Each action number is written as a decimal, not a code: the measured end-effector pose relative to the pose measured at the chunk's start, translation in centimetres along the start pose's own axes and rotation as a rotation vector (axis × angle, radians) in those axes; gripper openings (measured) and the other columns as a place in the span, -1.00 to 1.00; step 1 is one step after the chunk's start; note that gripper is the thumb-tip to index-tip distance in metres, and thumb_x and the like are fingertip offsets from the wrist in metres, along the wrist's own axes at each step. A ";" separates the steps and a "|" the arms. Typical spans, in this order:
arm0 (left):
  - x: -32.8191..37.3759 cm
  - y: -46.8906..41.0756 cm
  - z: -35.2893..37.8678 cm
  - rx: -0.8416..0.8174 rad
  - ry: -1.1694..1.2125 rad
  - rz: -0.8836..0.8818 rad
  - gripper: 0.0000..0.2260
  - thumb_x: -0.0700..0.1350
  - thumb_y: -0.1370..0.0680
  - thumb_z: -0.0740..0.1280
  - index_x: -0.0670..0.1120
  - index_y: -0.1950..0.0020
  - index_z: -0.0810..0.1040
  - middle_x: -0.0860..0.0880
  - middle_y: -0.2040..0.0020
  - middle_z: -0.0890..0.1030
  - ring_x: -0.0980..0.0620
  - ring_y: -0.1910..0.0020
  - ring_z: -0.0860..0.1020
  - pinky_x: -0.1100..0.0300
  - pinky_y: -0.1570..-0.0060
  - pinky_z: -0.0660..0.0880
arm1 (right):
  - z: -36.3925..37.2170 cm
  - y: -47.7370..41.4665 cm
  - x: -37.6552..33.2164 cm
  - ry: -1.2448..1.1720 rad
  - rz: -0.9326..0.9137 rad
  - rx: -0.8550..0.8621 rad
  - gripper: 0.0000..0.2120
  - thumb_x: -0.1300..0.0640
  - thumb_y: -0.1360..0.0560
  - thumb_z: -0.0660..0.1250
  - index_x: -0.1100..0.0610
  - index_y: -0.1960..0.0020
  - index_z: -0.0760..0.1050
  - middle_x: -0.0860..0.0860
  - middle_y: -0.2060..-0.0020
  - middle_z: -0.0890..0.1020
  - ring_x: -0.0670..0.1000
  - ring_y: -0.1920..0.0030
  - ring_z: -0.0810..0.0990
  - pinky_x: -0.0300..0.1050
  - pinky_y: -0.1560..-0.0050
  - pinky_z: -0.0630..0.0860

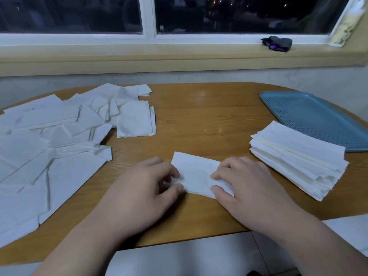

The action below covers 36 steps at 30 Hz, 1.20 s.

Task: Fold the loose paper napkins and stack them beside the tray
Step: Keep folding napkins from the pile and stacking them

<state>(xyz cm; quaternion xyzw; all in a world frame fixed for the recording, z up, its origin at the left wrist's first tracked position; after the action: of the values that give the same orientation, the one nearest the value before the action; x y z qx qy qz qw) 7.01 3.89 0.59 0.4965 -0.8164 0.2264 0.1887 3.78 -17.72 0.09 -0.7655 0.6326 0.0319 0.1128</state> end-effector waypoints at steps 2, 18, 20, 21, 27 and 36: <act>0.6 -0.4 0.8 -0.028 0.005 0.051 -0.85 0.18 -0.51 0.38 0.21 -0.04 0.59 0.28 0.03 0.50 0.31 0.01 0.49 0.24 0.05 0.50 | -0.6 0.9 0.6 0.037 0.062 -0.013 -0.66 -0.21 -0.61 0.09 -0.17 -0.28 0.50 -0.27 -0.17 0.44 -0.15 -0.23 0.37 -0.11 -0.28 0.28; 9.0 -2.6 9.1 -0.122 -0.247 0.203 -0.41 0.42 -0.42 -0.08 0.28 -0.32 0.43 0.23 -0.37 0.33 0.15 -0.34 0.25 0.20 -0.25 0.31 | -7.8 9.1 11.1 -0.179 0.256 0.530 -0.68 0.25 -0.38 0.30 -0.06 -0.04 0.62 -0.26 0.04 0.50 -0.22 -0.07 0.41 -0.53 -0.09 0.27; 9.6 -2.7 9.5 -0.126 -0.243 0.193 -0.41 0.41 -0.41 -0.07 0.28 -0.31 0.46 0.23 -0.36 0.36 0.14 -0.35 0.24 0.19 -0.24 0.31 | -7.6 9.2 12.7 -0.171 0.259 0.362 -0.42 0.36 -0.34 0.30 -0.15 -0.23 0.52 -0.27 -0.19 0.40 -0.22 -0.31 0.26 -0.47 -0.30 0.13; 9.8 -2.8 9.7 -0.135 -0.242 0.190 -0.41 0.40 -0.41 -0.07 0.28 -0.32 0.46 0.24 -0.37 0.36 0.15 -0.37 0.23 0.18 -0.26 0.30 | -7.3 9.1 13.5 -0.144 0.252 0.262 -0.31 0.39 -0.33 0.28 -0.19 -0.32 0.44 -0.27 -0.31 0.31 -0.23 -0.41 0.14 -0.37 -0.40 0.04; 10.4 -3.3 9.8 -0.176 -0.251 0.157 -0.37 0.40 -0.38 -0.09 0.29 -0.36 0.42 0.32 -0.40 0.31 0.24 -0.41 0.13 0.27 -0.37 0.20 | -5.8 7.4 16.6 0.027 0.144 0.088 -0.20 0.36 -0.37 0.30 -0.24 -0.48 0.30 -0.23 -0.45 0.27 -0.24 -0.45 0.00 -0.43 -0.31 -0.38; 9.6 -6.6 9.5 -0.210 -0.253 0.071 -0.42 0.34 -0.40 0.03 0.26 -0.38 0.43 0.29 -0.48 0.31 0.18 -0.49 0.15 0.12 -0.44 0.23 | -3.9 3.7 15.7 0.068 0.158 0.189 -0.36 0.09 -0.46 0.37 -0.26 -0.48 0.32 -0.19 -0.39 0.36 -0.12 -0.41 0.26 -0.09 -0.34 -0.02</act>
<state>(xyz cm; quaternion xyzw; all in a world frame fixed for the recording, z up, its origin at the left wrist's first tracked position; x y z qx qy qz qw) 7.99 -11.02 -0.89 0.4695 -0.8698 0.0820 0.1275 2.93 -34.27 0.41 -0.6998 0.6947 -0.0452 0.1602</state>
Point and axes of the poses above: each hand's wrist, its own y-axis away from the middle knuckle, its own z-axis out of the palm, x = y × z, the point moved 3 cm from there along -y, towards the middle knuckle
